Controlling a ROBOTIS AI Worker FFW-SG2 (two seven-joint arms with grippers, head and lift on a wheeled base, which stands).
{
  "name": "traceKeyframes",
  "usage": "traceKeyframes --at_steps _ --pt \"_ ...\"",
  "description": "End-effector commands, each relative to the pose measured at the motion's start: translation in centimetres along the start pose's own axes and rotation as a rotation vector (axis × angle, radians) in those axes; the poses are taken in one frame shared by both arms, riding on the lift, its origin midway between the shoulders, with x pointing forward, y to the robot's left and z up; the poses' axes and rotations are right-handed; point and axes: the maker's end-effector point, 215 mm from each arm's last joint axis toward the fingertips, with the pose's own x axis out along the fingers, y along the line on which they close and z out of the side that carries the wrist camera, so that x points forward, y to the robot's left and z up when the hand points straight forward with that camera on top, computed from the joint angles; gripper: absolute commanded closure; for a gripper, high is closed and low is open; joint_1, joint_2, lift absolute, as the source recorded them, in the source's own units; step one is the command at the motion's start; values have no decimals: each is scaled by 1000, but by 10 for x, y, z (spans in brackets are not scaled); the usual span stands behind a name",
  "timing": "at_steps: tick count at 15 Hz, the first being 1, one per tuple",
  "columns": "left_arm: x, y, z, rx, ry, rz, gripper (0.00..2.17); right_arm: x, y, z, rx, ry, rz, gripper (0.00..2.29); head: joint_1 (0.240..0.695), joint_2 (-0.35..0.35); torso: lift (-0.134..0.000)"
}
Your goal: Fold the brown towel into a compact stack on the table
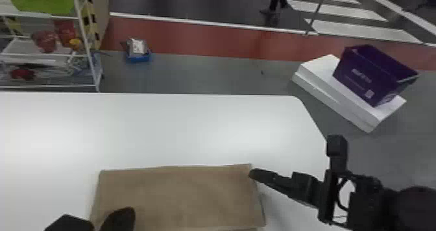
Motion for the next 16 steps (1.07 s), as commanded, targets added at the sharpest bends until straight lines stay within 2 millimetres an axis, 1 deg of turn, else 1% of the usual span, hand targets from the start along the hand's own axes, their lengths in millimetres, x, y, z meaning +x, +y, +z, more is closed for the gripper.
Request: traceKeyframes --at_steps 1,5,8,9,12,15,16 --pt "0 0 0 0 0 -1 1865 2 -2 -11 6 34 -5 346 695 -224 -124" --pt "1 -1 0 -2 0 -3 1865 11 3 -18 -14 60 -9 346 695 -217 -124" --pt "1 1 -1 -4 3 -1 1865 19 8 -27 -23 85 -12 346 695 -207 -124" --pt "1 1 -1 -4 3 0 1865 21 10 -34 -23 97 -6 346 695 -202 -124" --pt "2 2 0 -3 2 2 1865 19 10 -47 -10 112 -2 346 695 -180 -124" --pt "3 1 1 -3 -1 -3 1865 19 11 -48 -8 111 0 346 695 -175 -124" --pt "3 1 1 -3 -1 -4 1865 19 11 -46 -8 107 0 417 695 -175 -124"
